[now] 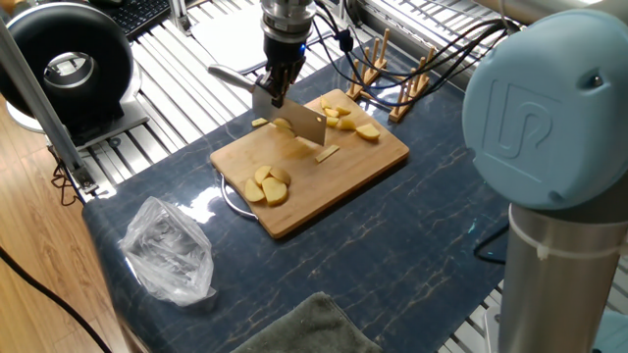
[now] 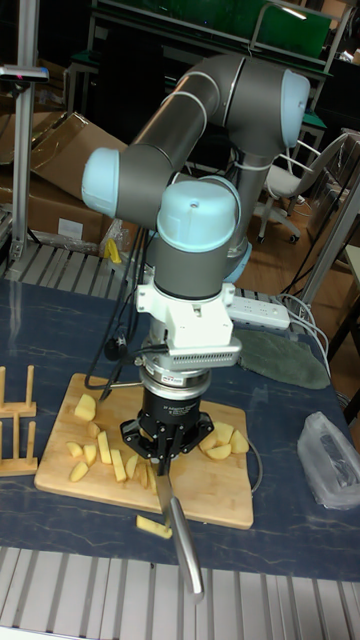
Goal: Chop the potatoes
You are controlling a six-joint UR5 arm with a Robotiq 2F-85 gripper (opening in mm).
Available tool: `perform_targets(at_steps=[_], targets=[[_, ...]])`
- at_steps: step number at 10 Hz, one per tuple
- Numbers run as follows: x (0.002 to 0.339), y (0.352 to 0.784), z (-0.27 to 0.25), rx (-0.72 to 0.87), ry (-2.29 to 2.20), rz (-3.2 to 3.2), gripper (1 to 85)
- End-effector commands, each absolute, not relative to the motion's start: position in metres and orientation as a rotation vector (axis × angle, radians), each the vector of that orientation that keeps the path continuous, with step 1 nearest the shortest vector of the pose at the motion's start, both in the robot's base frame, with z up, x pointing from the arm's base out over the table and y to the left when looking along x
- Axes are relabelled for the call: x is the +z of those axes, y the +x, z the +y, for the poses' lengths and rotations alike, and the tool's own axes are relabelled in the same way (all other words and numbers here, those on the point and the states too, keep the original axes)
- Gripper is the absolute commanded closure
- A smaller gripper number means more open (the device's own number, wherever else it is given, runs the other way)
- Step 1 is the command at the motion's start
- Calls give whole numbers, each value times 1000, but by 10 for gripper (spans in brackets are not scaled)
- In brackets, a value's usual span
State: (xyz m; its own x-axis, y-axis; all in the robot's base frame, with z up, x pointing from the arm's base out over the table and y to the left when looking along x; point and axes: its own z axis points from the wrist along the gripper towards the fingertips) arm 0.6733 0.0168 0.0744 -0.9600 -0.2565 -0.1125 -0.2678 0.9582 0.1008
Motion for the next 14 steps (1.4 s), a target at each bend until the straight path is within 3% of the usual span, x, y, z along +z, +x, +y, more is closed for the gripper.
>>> perform_targets(at_steps=[1,4,11,14], targets=[[72,670,6,161,-444,2970,847],[70,662,-14,84,-508,2938,847],[59,661,-4,45,-453,2948,847],[92,638,-5,95,-470,3021,847]])
